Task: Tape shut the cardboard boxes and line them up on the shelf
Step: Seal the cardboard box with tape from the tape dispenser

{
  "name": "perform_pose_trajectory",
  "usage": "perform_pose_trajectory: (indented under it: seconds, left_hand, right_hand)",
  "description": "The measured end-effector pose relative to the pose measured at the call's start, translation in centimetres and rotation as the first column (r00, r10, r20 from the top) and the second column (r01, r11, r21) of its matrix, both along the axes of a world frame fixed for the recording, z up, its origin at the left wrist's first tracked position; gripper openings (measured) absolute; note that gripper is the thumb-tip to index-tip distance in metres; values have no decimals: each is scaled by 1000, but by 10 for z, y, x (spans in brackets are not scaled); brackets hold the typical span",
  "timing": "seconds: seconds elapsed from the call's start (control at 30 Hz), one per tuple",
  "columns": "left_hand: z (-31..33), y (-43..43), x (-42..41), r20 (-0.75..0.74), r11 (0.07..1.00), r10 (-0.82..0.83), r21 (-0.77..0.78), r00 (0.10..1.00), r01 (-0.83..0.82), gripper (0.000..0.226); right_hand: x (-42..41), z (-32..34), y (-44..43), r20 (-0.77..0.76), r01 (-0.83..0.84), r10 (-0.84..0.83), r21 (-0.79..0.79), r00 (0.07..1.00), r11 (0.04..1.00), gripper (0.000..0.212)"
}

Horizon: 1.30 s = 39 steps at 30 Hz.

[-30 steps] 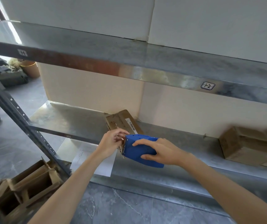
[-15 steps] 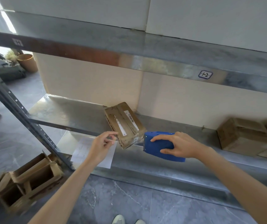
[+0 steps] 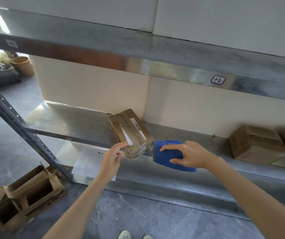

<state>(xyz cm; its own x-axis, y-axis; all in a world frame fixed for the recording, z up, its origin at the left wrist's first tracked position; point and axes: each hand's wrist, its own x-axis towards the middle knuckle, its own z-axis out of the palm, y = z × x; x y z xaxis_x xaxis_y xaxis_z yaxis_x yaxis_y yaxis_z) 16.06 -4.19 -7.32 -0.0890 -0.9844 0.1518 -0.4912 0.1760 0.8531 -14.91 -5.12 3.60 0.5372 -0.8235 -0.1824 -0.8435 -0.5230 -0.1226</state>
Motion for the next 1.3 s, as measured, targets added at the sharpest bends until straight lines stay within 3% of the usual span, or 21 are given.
perform_pose_trajectory:
  seconds: [0.37, 0.6, 0.77, 1.07, 1.3]
  left_hand:
    - [-24, -7, -6, 108, 988, 39, -151, 993, -22, 38]
    - [-21, -15, -10, 280, 972, 130, -225, 951, -66, 41]
    - [-25, -19, -12, 265, 974, 51, -227, 963, 11, 33]
    - [-31, -26, -19, 356, 934, 220, -347, 908, -91, 31]
    - [-47, -20, -31, 286, 947, 243, -277, 927, -163, 56]
  right_hand:
    - [1, -9, -1, 3, 11, -11, -11, 1000, 1000, 44]
    - [3, -7, 1, 11, 53, -53, -46, 999, 998, 44]
    - [4, -6, 4, 25, 65, -64, -30, 998, 997, 45]
    - [6, -5, 6, 80, 98, -95, -35, 992, 995, 45]
    - [6, -10, 5, 57, 111, -110, -15, 992, 994, 45]
